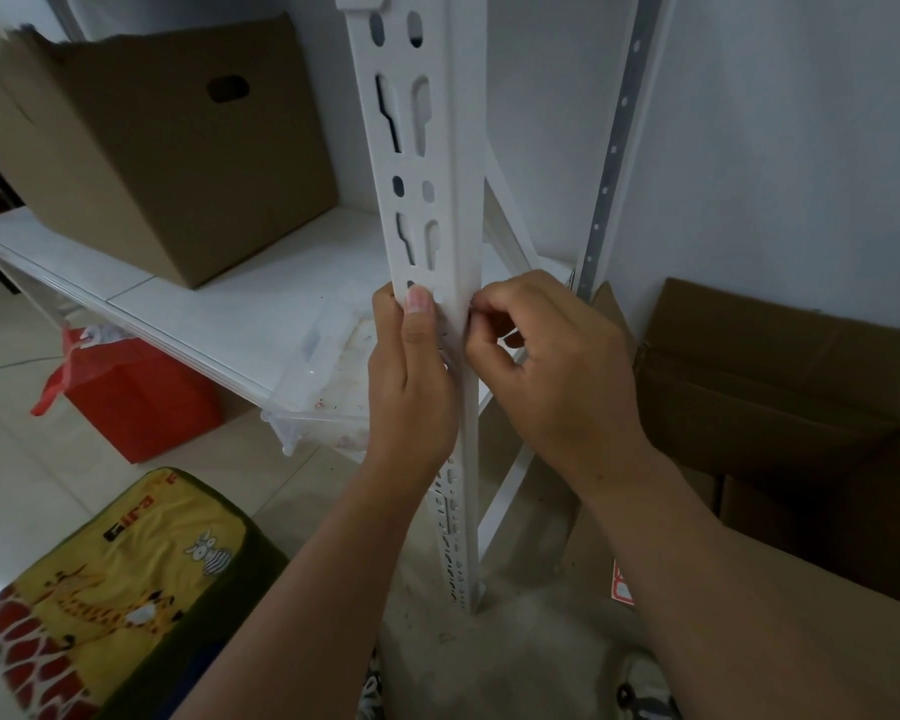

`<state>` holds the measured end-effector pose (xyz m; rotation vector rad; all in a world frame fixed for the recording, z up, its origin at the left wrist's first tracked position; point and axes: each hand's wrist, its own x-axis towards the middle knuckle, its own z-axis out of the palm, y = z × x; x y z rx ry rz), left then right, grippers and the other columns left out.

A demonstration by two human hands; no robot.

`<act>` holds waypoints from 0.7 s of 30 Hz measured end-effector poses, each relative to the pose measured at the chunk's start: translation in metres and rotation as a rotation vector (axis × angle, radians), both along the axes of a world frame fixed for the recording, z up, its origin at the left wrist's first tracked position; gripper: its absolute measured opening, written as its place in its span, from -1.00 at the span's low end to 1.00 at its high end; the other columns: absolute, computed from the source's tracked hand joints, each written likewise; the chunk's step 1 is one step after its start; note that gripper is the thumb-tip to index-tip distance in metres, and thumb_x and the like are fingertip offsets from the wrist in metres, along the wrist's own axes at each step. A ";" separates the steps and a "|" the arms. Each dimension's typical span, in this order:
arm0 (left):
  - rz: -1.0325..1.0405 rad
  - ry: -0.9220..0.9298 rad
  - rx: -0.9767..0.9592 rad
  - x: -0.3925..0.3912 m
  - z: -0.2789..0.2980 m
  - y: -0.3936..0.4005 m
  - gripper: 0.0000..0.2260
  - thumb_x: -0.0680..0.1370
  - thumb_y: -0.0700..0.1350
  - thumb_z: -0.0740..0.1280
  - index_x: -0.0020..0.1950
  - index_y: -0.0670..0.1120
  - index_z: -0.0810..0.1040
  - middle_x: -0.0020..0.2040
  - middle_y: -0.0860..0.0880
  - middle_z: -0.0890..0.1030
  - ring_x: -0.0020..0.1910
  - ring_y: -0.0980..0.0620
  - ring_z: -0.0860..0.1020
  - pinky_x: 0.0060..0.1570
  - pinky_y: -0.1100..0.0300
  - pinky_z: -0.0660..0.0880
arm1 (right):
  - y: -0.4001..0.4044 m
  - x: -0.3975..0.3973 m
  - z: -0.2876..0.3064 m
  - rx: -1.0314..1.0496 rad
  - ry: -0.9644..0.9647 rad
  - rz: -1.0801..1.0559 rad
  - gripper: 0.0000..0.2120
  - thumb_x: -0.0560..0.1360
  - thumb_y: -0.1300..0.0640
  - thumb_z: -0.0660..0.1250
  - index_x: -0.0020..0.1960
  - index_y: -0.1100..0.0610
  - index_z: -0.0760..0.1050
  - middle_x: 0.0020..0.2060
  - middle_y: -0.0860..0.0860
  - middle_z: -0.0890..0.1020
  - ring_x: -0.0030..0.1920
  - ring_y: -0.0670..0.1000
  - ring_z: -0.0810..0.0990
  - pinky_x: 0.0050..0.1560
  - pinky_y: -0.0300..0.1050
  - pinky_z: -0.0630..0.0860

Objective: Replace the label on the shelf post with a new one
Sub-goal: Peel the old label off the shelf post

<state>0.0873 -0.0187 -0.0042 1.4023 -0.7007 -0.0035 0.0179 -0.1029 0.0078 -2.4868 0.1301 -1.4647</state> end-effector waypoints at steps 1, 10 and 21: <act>0.004 -0.007 0.000 0.000 0.000 0.000 -0.71 0.60 0.09 -0.03 0.02 -0.10 0.32 -0.27 0.20 0.46 -0.27 0.25 0.50 -0.26 0.41 0.43 | -0.001 0.000 0.001 -0.011 0.022 -0.013 -0.85 0.56 0.14 0.30 -0.08 0.21 0.58 -0.20 0.08 0.64 -0.29 0.04 0.60 -0.28 -0.05 0.59; -0.021 0.016 -0.034 0.002 -0.002 -0.002 -0.69 0.60 0.10 -0.01 0.04 -0.13 0.32 -0.24 0.16 0.45 -0.27 0.19 0.49 -0.26 0.37 0.44 | 0.006 0.003 0.004 0.042 -0.057 -0.020 -0.88 0.52 0.18 0.34 -0.15 0.20 0.59 -0.27 0.05 0.63 -0.31 -0.01 0.57 -0.32 -0.12 0.55; -0.010 -0.010 -0.005 0.002 -0.002 0.000 -0.68 0.60 0.10 -0.02 0.05 -0.12 0.32 -0.23 0.16 0.46 -0.24 0.22 0.52 -0.24 0.37 0.46 | 0.008 0.000 -0.005 0.166 -0.077 0.052 -0.84 0.53 0.15 0.33 0.00 0.24 0.58 -0.11 0.08 0.66 -0.13 -0.08 0.58 -0.08 -0.43 0.49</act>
